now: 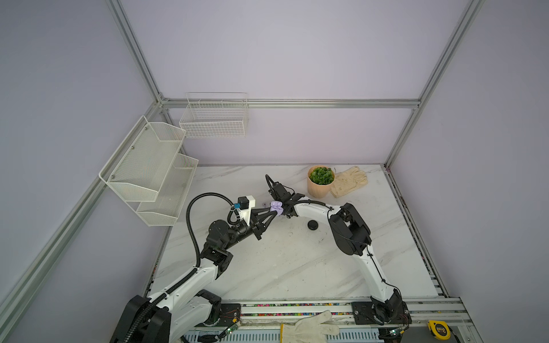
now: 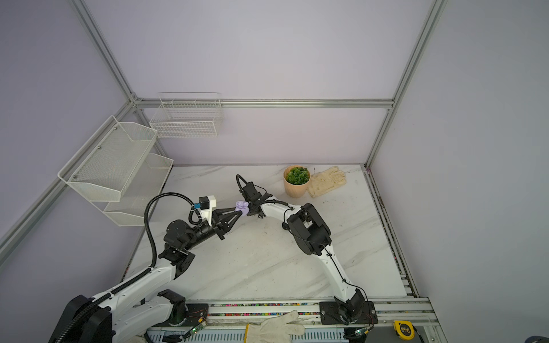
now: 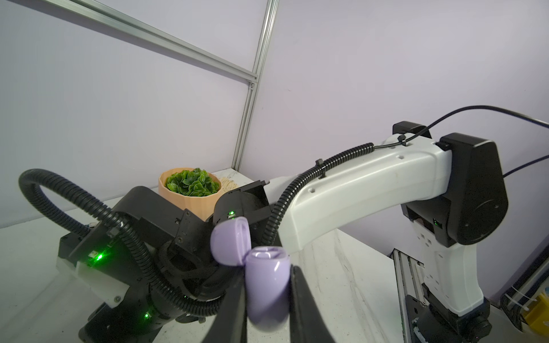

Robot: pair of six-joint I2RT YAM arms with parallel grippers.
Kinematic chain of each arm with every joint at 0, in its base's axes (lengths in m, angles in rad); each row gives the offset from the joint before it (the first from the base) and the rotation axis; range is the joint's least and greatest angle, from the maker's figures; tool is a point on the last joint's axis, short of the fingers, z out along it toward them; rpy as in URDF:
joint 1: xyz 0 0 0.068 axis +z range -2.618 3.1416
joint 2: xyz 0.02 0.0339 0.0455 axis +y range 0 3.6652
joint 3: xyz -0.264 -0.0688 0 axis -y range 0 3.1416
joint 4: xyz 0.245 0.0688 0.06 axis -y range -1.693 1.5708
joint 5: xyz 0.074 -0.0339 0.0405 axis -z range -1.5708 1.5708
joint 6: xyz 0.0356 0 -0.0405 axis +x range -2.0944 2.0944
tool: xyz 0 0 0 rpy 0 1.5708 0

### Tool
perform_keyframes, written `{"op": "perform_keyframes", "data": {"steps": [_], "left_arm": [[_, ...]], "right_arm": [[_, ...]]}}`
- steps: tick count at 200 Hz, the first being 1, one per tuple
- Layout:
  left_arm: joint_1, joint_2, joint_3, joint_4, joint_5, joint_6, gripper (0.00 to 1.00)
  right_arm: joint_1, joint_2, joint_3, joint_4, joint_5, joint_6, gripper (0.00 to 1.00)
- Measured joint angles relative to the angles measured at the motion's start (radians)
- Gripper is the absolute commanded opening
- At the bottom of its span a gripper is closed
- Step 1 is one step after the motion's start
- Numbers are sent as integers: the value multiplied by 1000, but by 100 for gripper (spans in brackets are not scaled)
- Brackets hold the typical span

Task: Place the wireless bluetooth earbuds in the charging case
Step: 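Lower the right gripper onto the nearer lilac earbud and close on it, then lift the lilac earbud with the right gripper and hold it above the table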

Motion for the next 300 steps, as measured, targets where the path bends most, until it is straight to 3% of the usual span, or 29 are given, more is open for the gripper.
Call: {"op": "perform_keyframes", "data": {"steps": [89, 187, 300], "left_arm": [[0, -10, 0, 0, -6, -23, 0], [0, -22, -16, 0, -11, -42, 0], [0, -32, -18, 20, -13, -59, 0]], "right_arm": [[1, -150, -224, 10, -17, 18, 20], [18, -419, -536, 29, -42, 105, 20], [61, -558, -718, 8, -67, 213, 20]]}}
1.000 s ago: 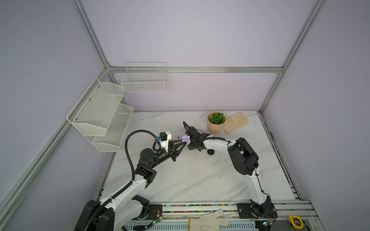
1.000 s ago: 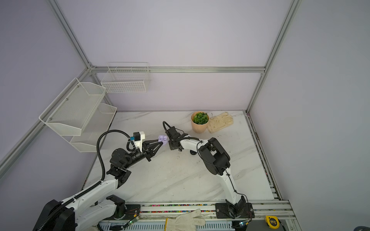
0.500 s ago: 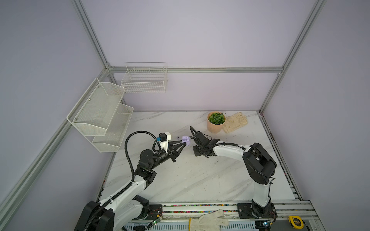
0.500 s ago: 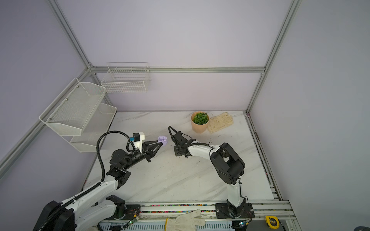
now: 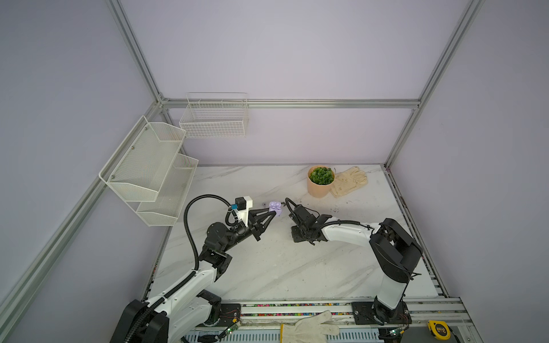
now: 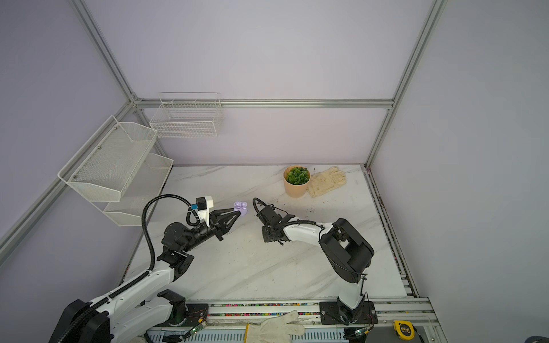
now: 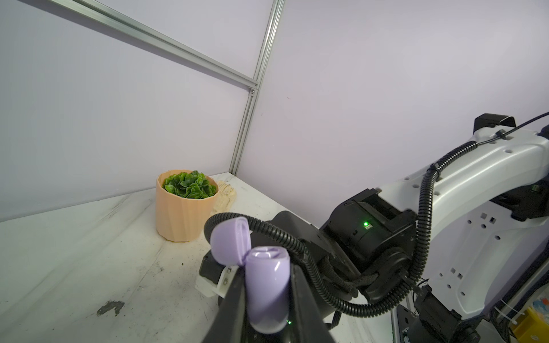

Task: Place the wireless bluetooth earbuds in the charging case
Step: 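Lift the lilac earbud with the right gripper and hold it above the table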

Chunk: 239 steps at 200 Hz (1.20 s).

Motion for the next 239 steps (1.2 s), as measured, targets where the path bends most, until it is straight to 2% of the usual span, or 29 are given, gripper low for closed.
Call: {"op": "perform_keyframes", "data": {"steps": [43, 198, 239], "left_arm": [[0, 0, 0, 12, 0, -9, 0], [0, 2, 0, 26, -1, -9, 0], [0, 2, 0, 26, -2, -9, 0]], "right_arm": [[10, -43, -27, -17, -1, 27, 21], [17, -10, -51, -45, -17, 48, 25], [17, -1, -34, -66, -17, 48, 31]]}}
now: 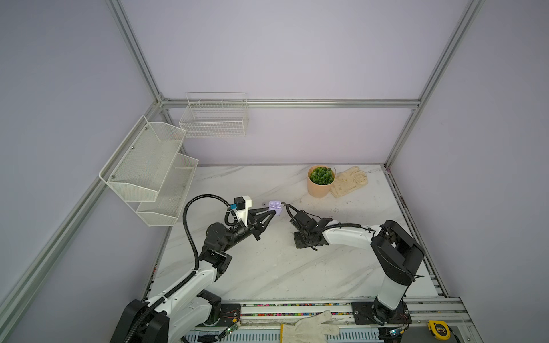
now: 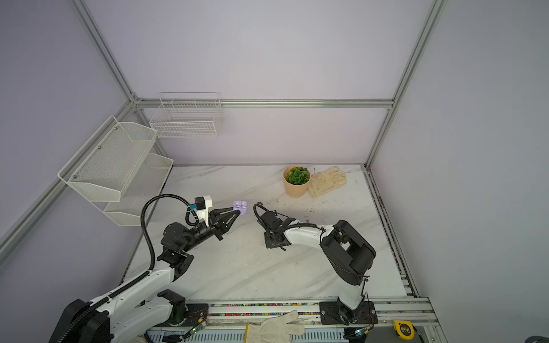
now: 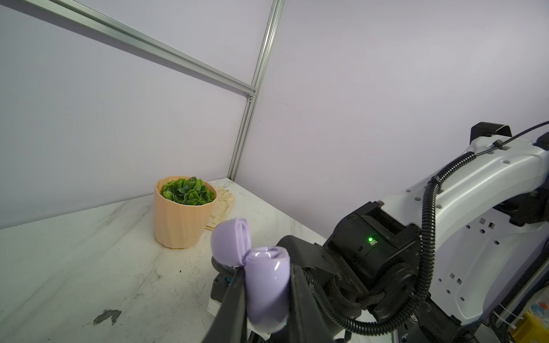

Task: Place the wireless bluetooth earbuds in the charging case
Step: 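Lift the lilac earbud with the right gripper and hold it above the table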

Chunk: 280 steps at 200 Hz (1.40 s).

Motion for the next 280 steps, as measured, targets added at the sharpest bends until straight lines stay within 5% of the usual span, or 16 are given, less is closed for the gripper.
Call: {"op": "perform_keyframes", "data": {"steps": [55, 280], "left_arm": [[0, 0, 0, 0, 0, 0, 0], [0, 1, 0, 0, -3, 0, 0]], "right_arm": [[0, 23, 41, -50, 1, -2, 37], [11, 55, 85, -92, 33, 0, 25]]}}
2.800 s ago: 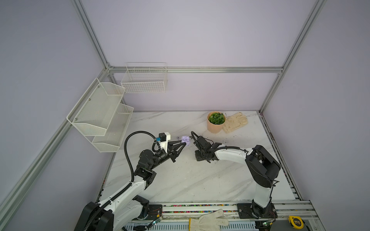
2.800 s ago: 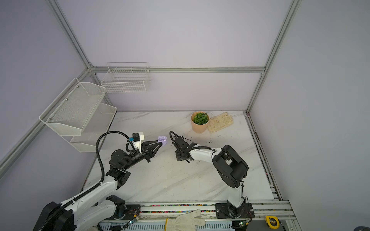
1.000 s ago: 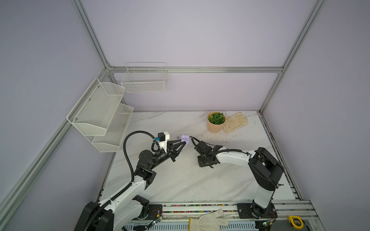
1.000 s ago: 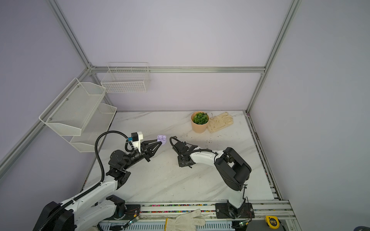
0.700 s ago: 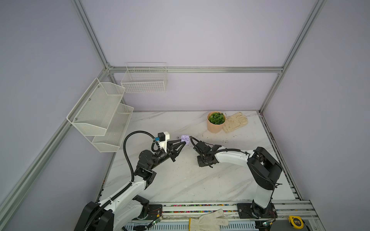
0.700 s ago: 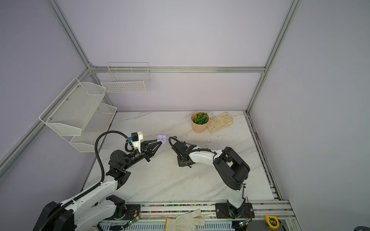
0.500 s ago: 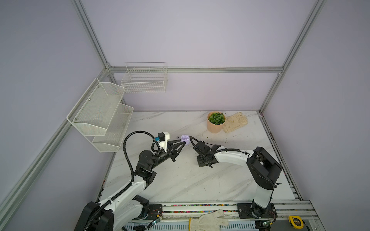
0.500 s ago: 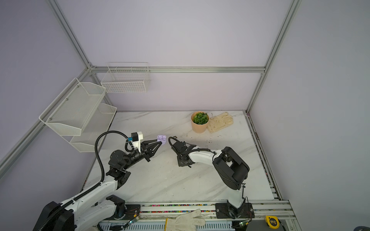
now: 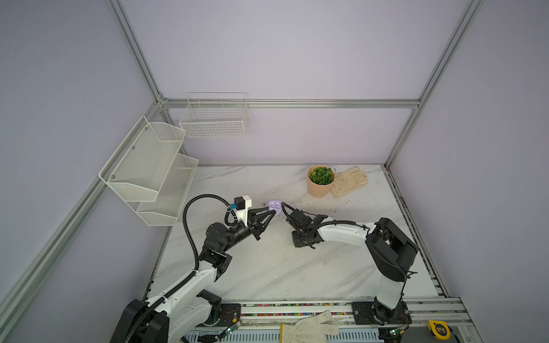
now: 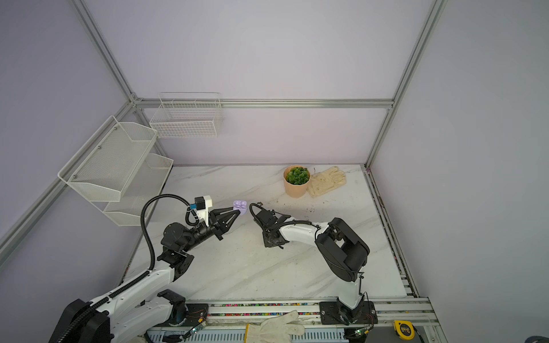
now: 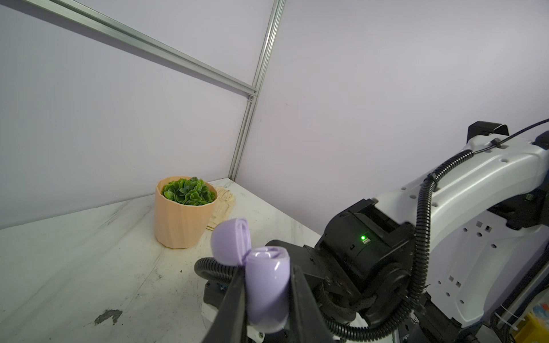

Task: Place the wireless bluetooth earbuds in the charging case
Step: 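Lift the lilac earbud with the right gripper and hold it above the table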

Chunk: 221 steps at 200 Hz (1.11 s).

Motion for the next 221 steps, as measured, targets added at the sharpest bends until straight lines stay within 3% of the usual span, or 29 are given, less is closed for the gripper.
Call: {"op": "perform_keyframes", "data": {"steps": [112, 221], "left_arm": [[0, 21, 0, 0, 0, 0, 0], [0, 23, 0, 0, 1, 0, 0]], "right_arm": [[1, -1, 0, 0, 2, 7, 30], [7, -3, -3, 0, 9, 19, 26]]}}
